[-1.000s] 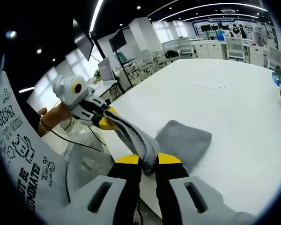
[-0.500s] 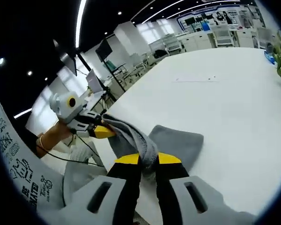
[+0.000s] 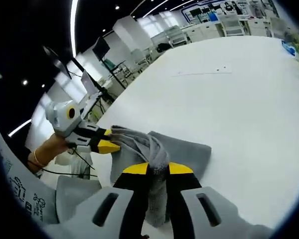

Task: Fold the towel on the table until its edges align and the towel forms a compact rectangular stack.

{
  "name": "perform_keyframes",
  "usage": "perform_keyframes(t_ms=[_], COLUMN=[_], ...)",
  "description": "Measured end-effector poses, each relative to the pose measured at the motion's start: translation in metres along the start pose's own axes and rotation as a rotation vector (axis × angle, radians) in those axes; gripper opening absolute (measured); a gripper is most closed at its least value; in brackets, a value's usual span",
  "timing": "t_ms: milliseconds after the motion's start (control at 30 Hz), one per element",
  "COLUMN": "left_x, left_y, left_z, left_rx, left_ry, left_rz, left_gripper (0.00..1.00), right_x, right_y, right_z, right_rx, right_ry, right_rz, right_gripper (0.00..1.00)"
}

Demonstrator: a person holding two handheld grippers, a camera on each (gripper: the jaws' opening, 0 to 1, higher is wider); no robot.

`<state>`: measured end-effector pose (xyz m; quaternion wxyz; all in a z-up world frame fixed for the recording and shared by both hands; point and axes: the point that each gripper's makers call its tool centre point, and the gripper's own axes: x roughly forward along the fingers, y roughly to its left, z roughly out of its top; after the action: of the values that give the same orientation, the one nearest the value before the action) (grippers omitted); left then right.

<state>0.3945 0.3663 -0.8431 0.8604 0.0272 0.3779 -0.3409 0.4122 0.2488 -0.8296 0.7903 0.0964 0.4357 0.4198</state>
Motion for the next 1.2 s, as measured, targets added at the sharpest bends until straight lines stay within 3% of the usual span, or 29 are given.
perform_keyframes(t_ms=[367, 400, 433, 533, 667, 800, 933, 1033, 1200], left_x=[0.028, 0.028, 0.030, 0.031, 0.035, 0.035, 0.040, 0.045, 0.050], left_y=[0.018, 0.019, 0.021, 0.025, 0.028, 0.031, 0.035, 0.032, 0.032], left_z=[-0.013, -0.014, -0.016, -0.020, -0.023, -0.023, -0.026, -0.030, -0.031], left_rx=[-0.007, -0.005, -0.002, -0.011, 0.004, -0.008, -0.030, -0.055, -0.041], left_ry=[0.053, 0.058, 0.063, 0.062, 0.052, 0.041, 0.045, 0.054, 0.052], left_rz=[0.045, 0.052, 0.058, 0.077, 0.075, 0.069, 0.067, 0.030, 0.016], left_gripper=[0.13, 0.14, 0.15, 0.17, 0.20, 0.22, 0.23, 0.20, 0.17], right_x=[0.018, 0.020, 0.020, 0.024, 0.025, 0.024, 0.028, 0.033, 0.039], right_y=[-0.027, -0.027, -0.029, -0.033, -0.039, -0.048, -0.052, -0.055, -0.061], right_z=[-0.012, -0.008, -0.007, -0.011, -0.006, -0.002, -0.008, -0.013, -0.021], right_rx=[0.079, -0.025, -0.053, -0.086, -0.086, -0.201, -0.191, -0.191, -0.198], right_ry=[0.002, -0.023, -0.028, 0.004, -0.012, -0.021, 0.010, 0.021, 0.040], right_rz=[-0.036, -0.028, -0.042, -0.066, -0.091, -0.131, -0.137, -0.142, -0.146], right_gripper=[0.12, 0.12, 0.13, 0.15, 0.19, 0.25, 0.21, 0.19, 0.18])
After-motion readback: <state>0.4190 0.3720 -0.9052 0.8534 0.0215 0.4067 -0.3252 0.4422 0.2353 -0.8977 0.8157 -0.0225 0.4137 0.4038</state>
